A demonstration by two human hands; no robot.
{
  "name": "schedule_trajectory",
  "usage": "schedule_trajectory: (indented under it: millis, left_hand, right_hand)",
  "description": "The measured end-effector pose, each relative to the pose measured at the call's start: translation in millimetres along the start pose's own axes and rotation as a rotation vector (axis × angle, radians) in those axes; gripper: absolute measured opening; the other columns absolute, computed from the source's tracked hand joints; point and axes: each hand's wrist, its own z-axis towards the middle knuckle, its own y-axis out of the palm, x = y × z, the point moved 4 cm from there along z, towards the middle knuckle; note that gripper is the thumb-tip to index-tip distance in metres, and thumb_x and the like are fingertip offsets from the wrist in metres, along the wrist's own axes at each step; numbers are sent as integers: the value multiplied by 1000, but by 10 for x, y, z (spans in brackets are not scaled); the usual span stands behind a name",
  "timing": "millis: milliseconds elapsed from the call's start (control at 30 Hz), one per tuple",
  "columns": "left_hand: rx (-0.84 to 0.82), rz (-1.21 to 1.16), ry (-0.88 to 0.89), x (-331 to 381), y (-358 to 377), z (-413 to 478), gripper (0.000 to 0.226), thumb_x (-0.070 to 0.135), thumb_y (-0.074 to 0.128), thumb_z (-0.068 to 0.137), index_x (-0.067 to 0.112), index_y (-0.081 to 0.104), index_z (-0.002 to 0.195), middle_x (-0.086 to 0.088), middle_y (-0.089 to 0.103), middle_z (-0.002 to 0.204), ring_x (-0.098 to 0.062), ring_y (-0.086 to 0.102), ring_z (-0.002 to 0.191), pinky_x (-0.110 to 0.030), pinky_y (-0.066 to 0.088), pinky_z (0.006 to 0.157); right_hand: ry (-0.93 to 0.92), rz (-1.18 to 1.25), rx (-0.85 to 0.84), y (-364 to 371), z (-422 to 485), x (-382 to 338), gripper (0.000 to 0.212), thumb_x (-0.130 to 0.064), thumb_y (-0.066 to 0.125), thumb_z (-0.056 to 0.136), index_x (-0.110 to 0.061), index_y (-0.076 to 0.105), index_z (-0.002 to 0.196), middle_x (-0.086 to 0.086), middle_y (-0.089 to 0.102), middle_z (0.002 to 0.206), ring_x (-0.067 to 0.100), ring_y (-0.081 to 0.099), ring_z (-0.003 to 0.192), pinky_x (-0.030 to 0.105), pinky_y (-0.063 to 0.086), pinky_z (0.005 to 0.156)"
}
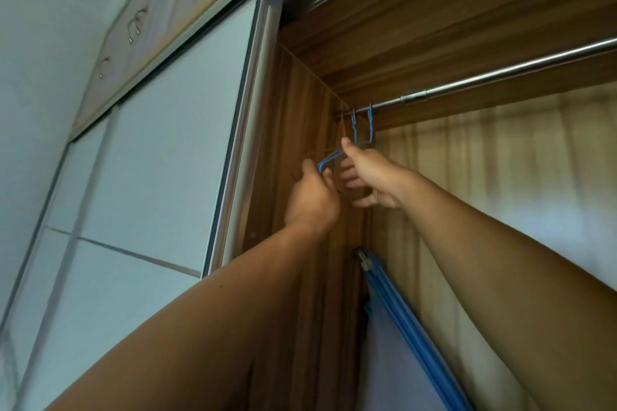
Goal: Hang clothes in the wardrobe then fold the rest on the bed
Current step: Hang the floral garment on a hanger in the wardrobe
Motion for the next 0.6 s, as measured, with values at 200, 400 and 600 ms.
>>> schedule_trajectory:
  millis: [200,400,600]
  left_hand:
    - [-17,118,-2,-24,-175,-390,65,41,49,101,13,19,152,-22,65,123,-43,63,112,-42,50,91]
    - [-367,402,-20,96,-427,-1100,35,39,51,99,11,64,81,-13,71,85,-37,70,91,-35,56,74]
    - [-558,528,-108,24,-914,-2053,35,40,56,98,11,70,85,-8,67,77,-16,65,67,-31,53,60]
  right_hand:
    - [-312,-360,264,-277,-444,148,25,-48,60,97,-25,66,102,-5,67,95,19,65,98,31,48,78]
    - [-212,-640,-30,-253,-1050,682,30,-41,66,95,-22,65,119,-5,66,103,14,61,100,26,39,79]
    - [-192,-699,-321,217,-1798,1229,26,-36,68,95,-18,70,113,-16,53,74,-3,49,67,14,34,60]
